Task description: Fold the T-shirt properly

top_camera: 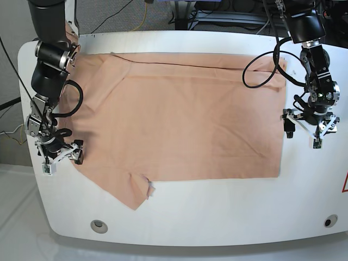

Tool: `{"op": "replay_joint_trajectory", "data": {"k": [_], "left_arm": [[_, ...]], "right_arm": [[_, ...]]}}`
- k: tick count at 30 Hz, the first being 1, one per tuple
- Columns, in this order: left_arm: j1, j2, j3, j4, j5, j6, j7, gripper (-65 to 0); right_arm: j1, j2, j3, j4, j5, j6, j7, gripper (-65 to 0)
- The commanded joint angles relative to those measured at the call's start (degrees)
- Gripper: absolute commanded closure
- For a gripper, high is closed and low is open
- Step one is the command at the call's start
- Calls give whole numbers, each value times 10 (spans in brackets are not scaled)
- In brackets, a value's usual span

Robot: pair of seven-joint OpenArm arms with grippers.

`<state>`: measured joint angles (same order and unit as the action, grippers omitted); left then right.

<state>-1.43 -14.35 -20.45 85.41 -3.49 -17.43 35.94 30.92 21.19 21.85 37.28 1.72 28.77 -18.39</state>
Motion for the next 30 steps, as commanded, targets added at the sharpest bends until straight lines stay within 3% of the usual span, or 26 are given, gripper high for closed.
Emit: {"op": "replay_joint_trajectory", "data": {"k": [1, 7, 17, 30], "left_arm": [[-8, -9, -3, 11, -2, 3, -13, -544], [-7, -10, -3, 22, -2, 3, -13, -544], [4, -8, -3, 50, -2, 3, -11, -544], [-6, -10, -3, 48, -2, 3, -11, -544]], "right_arm": [[28, 16, 0, -20, 5, 0, 31, -514], [31, 23, 0, -45, 5, 0, 63, -514], [25, 18, -1, -45, 4, 0, 62, -514], [-49, -36, -15, -7, 5, 0, 59, -514]]}}
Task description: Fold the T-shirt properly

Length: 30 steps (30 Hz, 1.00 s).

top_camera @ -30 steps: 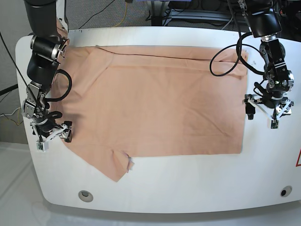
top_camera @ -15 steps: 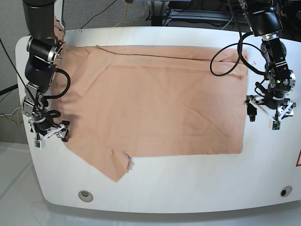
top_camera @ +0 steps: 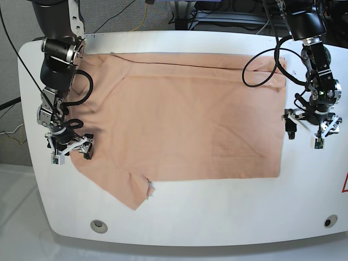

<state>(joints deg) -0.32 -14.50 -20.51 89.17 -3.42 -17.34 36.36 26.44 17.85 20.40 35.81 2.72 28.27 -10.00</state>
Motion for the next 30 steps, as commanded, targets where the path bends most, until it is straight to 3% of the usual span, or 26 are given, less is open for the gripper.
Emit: {"op": "replay_joint_trajectory", "data": {"k": [1, 16, 19, 25, 28, 30], "left_arm": [[-21, -8, -2, 10, -2, 2, -15, -544], [-71, -24, -4, -16, -3, 2, -15, -545], [-68, -24, -5, -20, -4, 2, -15, -545], [-51, -22, -5, -24, -6, 1, -18, -545], [-48, -15, -5, -24, -6, 1, -18, -545], [-48, -9, -5, -24, -6, 1, -18, -545]], "right_arm": [[-9, -6, -1, 13, -5, 5, -25, -514], [-25, -20, -1, 38, -5, 10, -53, -496], [-25, -17, -1, 38, -5, 10, -53, -407], [-25, -16, -1, 38, -5, 10, -53, -98], [-25, -16, -1, 38, -5, 10, -53, -16], [-24, -16, -1, 38, -5, 10, -53, -11]]}}
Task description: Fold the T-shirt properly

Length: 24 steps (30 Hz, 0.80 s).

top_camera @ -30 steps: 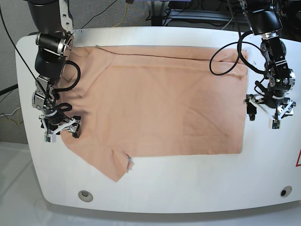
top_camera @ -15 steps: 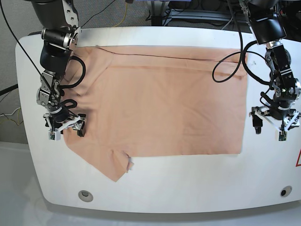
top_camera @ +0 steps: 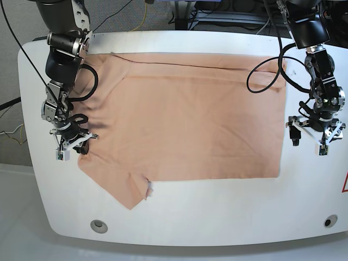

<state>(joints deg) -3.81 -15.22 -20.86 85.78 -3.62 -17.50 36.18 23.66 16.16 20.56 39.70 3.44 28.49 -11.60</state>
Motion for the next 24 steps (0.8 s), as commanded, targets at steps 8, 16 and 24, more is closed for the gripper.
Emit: {"op": "replay_joint_trajectory", "data": {"k": [8, 16, 24], "left_arm": [[-17, 8, -1, 6, -4, 2, -18, -545], [-34, 9, 1, -55, -4, 2, -71, -545], [-70, 9, 1, -114, -5, 1, -90, -545]], "right_arm": [[4, 1, -3, -1, -12, 7, -37, -8], [4, 1, -3, -1, -12, 7, -37, -8], [4, 1, -3, -1, -12, 7, -37, -8]]}}
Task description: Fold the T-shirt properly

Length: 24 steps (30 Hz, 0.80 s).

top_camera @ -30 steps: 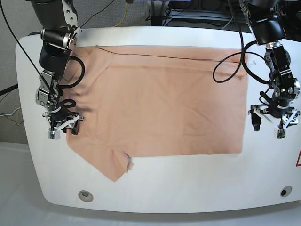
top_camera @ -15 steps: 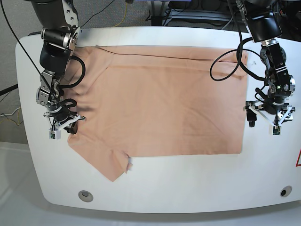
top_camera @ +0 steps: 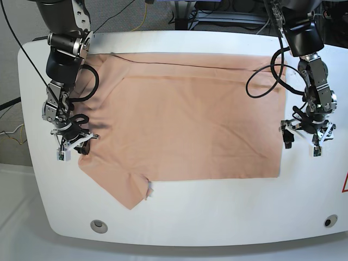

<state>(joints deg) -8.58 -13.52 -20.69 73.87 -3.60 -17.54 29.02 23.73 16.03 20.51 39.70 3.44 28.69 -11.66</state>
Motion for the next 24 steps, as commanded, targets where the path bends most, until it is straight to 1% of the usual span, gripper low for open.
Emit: {"op": "replay_joint_trajectory", "data": {"k": [1, 5, 6, 9, 11, 15, 18, 24], "left_arm": [[-25, -8, -1, 5, -5, 1, -18, -545], [-42, -8, -1, 6, -6, -5, -18, -546], [-47, -8, -1, 6, -6, -11, -18, -546], [-64, -5, -1, 4, -6, -45, -15, -546], [-73, 4, -2, 2, -6, -60, -15, -546], [-89, 17, -2, -11, -6, -63, -15, -546], [-103, 19, -2, -39, -8, -64, -16, -546], [-127, 16, -2, -102, -61, -62, -17, -546]], "right_arm": [[3, 3, -2, -1, -12, 5, -36, -8], [3, 3, -2, -1, -12, 5, -36, -8], [3, 3, -2, -1, -12, 5, -36, -8], [3, 3, -2, -1, -12, 5, -36, -8], [3, 3, -2, -1, -12, 5, -36, -8], [3, 3, -2, -1, -12, 5, -36, -8], [3, 3, -2, -1, -12, 5, -36, -8], [3, 3, -2, -1, -12, 5, -36, -8]]}}
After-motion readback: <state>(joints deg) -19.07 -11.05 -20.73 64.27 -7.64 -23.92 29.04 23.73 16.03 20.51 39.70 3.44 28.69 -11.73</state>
